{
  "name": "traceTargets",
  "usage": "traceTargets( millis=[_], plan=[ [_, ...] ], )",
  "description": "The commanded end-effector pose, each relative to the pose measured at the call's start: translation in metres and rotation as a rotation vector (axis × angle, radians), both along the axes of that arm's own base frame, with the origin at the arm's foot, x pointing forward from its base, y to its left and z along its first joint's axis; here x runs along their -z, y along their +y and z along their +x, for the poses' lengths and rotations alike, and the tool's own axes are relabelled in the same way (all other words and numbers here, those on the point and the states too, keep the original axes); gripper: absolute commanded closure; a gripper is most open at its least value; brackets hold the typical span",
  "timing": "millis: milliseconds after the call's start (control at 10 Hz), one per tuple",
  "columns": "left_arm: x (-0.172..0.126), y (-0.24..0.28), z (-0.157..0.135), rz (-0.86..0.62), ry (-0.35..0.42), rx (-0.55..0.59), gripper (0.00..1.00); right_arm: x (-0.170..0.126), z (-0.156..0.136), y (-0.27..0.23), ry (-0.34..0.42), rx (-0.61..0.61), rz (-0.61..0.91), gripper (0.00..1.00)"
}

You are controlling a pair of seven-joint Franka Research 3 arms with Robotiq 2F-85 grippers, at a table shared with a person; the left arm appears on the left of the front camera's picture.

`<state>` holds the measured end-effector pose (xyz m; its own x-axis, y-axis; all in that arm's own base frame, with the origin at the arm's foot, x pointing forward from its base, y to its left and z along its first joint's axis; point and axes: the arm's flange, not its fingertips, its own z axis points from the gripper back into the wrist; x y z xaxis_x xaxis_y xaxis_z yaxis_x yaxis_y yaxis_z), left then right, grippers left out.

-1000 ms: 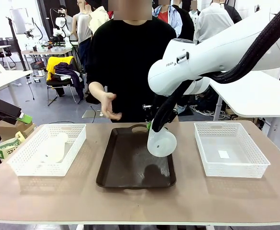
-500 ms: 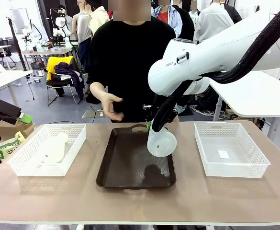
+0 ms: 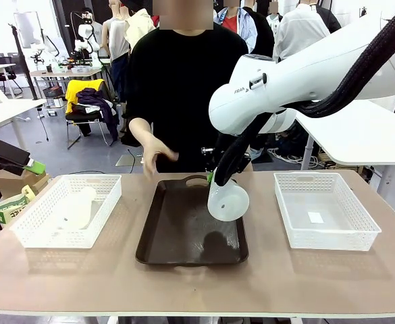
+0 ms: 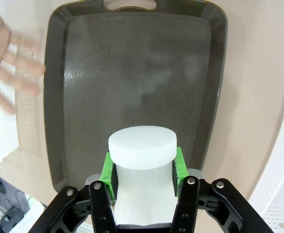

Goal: Prepare the laboratory tools.
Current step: Place the picked Big flask upright in the Handle tray as instructed by the person.

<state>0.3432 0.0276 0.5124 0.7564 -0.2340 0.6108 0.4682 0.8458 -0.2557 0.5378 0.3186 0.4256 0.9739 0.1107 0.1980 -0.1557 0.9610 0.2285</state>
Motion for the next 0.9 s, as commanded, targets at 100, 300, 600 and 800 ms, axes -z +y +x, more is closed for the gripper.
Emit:
traceTargets(
  millis=[100, 300, 600, 800],
  plan=[
    [0.001, 0.003, 0.0, 0.002, -0.005, 0.011, 0.0, 0.0, 0.0, -0.001, -0.002, 0.0, -0.001, 1.0],
    [0.001, 0.003, 0.0, 0.002, -0.005, 0.011, 0.0, 0.0, 0.0, -0.001, -0.002, 0.0, -0.001, 1.0],
    [0.001, 0.003, 0.0, 0.002, -0.005, 0.011, 0.0, -0.005, 0.0, 0.004, 0.02, -0.073, 0.025, 1.0],
    [0.001, 0.003, 0.0, 0.002, -0.005, 0.011, 0.0, -0.025, -0.007, 0.006, -0.027, -0.214, 0.121, 1.0]
  ],
)
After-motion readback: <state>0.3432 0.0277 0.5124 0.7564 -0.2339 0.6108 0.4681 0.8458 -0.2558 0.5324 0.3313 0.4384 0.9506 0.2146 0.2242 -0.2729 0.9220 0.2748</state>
